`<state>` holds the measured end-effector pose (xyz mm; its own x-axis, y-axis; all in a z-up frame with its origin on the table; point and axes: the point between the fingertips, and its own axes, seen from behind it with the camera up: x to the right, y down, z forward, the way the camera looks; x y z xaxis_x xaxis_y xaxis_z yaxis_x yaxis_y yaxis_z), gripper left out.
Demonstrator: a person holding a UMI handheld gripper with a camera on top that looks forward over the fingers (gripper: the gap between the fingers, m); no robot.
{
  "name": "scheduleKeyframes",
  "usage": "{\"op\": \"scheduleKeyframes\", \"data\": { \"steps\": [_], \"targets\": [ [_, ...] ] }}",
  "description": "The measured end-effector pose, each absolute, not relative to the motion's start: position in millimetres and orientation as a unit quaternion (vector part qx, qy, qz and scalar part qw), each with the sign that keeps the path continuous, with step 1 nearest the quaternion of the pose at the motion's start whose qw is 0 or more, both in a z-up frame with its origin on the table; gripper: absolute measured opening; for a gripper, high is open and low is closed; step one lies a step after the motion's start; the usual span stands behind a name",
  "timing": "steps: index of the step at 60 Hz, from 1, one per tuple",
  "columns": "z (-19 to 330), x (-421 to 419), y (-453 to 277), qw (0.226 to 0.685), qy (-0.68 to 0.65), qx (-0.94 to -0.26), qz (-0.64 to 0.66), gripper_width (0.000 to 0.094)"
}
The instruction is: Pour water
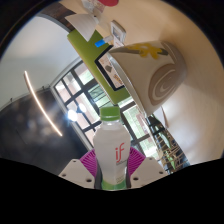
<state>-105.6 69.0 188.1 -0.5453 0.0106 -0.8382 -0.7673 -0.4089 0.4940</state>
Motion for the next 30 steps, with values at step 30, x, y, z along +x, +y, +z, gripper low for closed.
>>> {"op": "scheduleKeyframes", "data": {
  "steps": [30],
  "targets": [
    [312.4,-49.9,32.9,0.677,0.119,-0.556,0.467,0.0348]
  ]
}}
